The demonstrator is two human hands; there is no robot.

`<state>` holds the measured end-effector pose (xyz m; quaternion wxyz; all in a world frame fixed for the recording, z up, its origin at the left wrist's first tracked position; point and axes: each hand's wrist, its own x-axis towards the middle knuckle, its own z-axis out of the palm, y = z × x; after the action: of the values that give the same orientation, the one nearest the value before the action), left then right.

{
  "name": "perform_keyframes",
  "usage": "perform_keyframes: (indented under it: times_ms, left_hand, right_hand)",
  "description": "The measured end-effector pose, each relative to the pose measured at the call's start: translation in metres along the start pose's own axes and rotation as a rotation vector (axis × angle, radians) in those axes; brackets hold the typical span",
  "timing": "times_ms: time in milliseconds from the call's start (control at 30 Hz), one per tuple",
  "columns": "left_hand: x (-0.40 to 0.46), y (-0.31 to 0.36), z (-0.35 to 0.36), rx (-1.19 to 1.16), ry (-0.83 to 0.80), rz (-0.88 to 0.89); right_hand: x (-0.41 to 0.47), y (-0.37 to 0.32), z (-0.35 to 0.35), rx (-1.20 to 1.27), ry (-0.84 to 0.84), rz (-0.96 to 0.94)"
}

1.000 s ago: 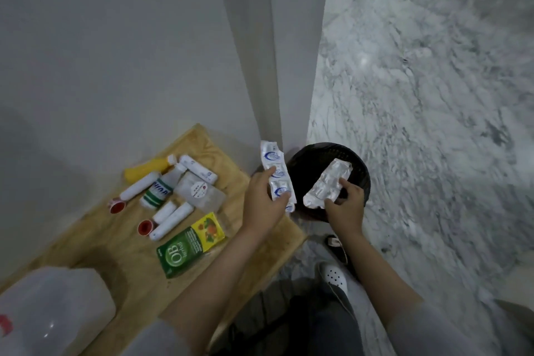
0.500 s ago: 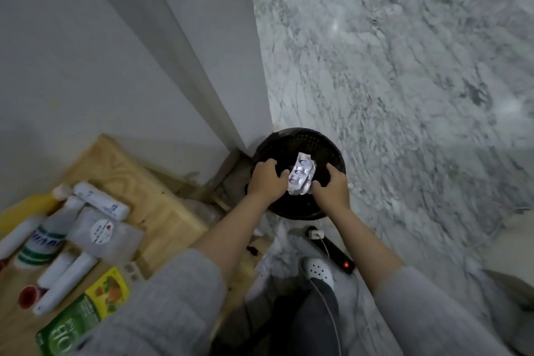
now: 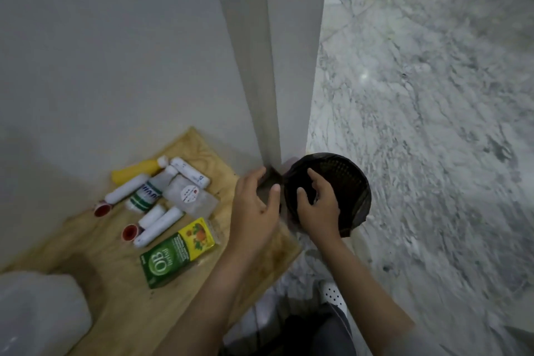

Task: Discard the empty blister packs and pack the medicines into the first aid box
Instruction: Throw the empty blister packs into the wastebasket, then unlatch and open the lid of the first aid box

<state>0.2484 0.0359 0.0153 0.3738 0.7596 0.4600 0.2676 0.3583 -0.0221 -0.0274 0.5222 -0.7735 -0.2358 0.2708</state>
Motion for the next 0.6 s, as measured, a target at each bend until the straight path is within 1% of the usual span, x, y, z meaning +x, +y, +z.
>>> perform_keyframes:
  times_ms: [67,133,233,300,400,500,600]
  left_hand:
    - [-0.024,-0.008,-0.043,-0.011,0.097,0.011]
    - [-0.052,-0.019,-0.086,-0.012,0.178,0.040]
    - [-0.094,-0.039,-0.149,0.000,0.342,0.075]
    - [-0.120,-0.058,-0.184,0.039,0.496,0.097]
    - [-0.155,-0.092,-0.227,0.104,0.730,0.114]
    - [-0.189,-0.133,-0.255,0.212,0.906,0.048]
    - [-0.224,-0.174,-0.274,0.307,1.024,-0.063]
  right_hand:
    - [-0.028,-0.029,0.023,0.021,-0.016,-0.141]
    - [-0.056,-0.054,0.049,0.042,-0.078,-0.244]
    - [-0.097,-0.086,0.093,0.062,-0.251,-0.397]
    - [-0.122,-0.102,0.122,0.086,-0.387,-0.535]
    - [-0.156,-0.114,0.161,0.077,-0.584,-0.691]
    - [-0.186,-0.115,0.189,0.061,-0.753,-0.824]
    - [-0.210,-0.107,0.213,0.055,-0.886,-0.963]
